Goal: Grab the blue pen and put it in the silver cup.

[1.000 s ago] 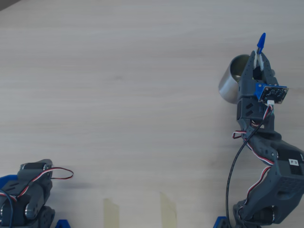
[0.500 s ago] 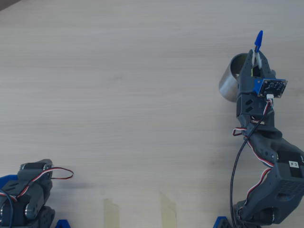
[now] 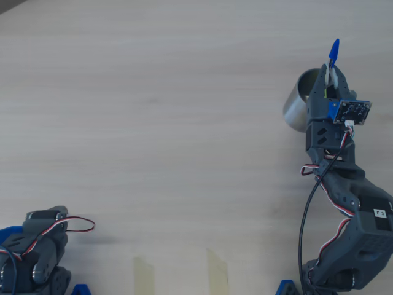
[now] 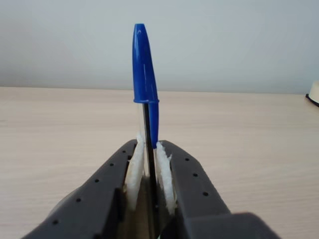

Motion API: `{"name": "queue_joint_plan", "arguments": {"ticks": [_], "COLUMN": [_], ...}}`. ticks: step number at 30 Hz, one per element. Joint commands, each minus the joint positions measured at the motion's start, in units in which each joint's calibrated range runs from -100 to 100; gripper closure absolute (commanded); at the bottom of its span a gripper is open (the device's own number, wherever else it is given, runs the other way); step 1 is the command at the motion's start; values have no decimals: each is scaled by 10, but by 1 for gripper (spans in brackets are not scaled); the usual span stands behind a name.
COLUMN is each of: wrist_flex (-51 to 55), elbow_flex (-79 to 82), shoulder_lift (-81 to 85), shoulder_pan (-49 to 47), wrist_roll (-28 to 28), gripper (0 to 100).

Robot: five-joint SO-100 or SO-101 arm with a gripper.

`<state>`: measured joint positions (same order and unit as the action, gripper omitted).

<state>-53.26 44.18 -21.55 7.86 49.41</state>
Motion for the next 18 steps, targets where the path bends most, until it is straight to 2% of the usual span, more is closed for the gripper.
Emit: {"name": "queue_joint_plan", "arguments": {"ticks": [1, 5, 12, 18], "wrist_flex": [11, 43, 145, 209], "elbow_flex": [6, 9, 9, 9], "shoulder_lift": [-1, 7, 63, 100], "shoulder_pan": [-1, -10, -24, -28], "wrist_roll": [-1, 0, 1, 1], "gripper": [95, 84, 80, 71]}}
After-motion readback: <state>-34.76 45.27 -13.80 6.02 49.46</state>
